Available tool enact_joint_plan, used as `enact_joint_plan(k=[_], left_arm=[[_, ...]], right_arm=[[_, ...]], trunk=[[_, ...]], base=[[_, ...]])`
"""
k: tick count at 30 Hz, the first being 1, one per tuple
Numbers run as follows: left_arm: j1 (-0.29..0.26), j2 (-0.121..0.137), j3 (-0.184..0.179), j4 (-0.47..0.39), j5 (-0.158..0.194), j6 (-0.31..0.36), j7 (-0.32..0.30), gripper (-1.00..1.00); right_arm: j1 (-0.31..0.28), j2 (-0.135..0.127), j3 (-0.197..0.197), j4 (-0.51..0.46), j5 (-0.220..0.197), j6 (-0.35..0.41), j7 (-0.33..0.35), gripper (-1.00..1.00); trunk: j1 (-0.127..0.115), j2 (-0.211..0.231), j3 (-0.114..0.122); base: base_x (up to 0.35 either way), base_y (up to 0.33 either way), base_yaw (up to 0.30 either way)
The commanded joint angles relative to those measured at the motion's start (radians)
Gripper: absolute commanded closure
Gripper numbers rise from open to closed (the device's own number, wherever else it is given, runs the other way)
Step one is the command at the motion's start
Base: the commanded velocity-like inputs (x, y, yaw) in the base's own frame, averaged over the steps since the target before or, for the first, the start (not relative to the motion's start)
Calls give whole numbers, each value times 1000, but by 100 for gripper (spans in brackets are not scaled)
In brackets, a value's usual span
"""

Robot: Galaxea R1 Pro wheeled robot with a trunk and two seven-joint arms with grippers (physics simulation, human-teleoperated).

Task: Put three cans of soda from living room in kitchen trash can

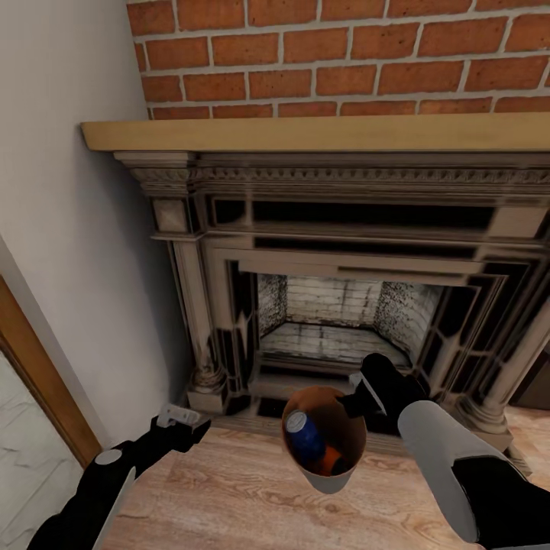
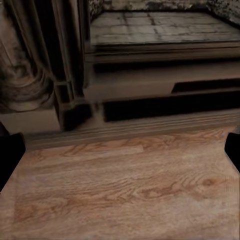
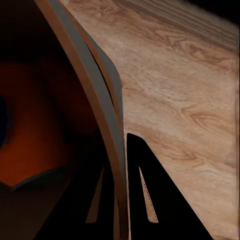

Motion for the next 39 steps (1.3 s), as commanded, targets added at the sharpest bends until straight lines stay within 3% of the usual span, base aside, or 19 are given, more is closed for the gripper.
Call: enact_joint_plan(k=[1, 9, 11, 14, 18, 30, 39], left_arm=[[0, -1, 2, 16, 0, -11, 0, -100], [1, -4, 7, 95, -1, -84, 0, -100], [1, -5, 8, 108, 0, -91, 1, -100], [1, -5, 9, 131, 1, -109, 1, -100], [1, -6, 9, 144, 1, -119, 1, -100], [1, -8, 9, 149, 2, -122, 2, -100], [1, -8, 8, 149, 0, -121, 41, -100]], right_arm=[[2, -12, -6, 0, -40, 5, 8, 100], [33, -66, -13, 0, -42, 5, 13, 100], [44, -73, -31, 0, -41, 5, 14, 100], [65, -78, -70, 1, -40, 5, 7, 100], [80, -81, -85, 1, -38, 5, 3, 100], [114, -82, -91, 2, -37, 3, 2, 100], [116, -80, -91, 2, -38, 2, 2, 100]], trunk=[[0, 0, 0], [0, 0, 0], [0, 0, 0], [0, 0, 0], [0, 0, 0], [0, 0, 0], [34, -63, -28]], base=[[0, 0, 0], [0, 0, 0], [0, 0, 0], [0, 0, 0], [0, 0, 0], [0, 0, 0], [0, 0, 0]])
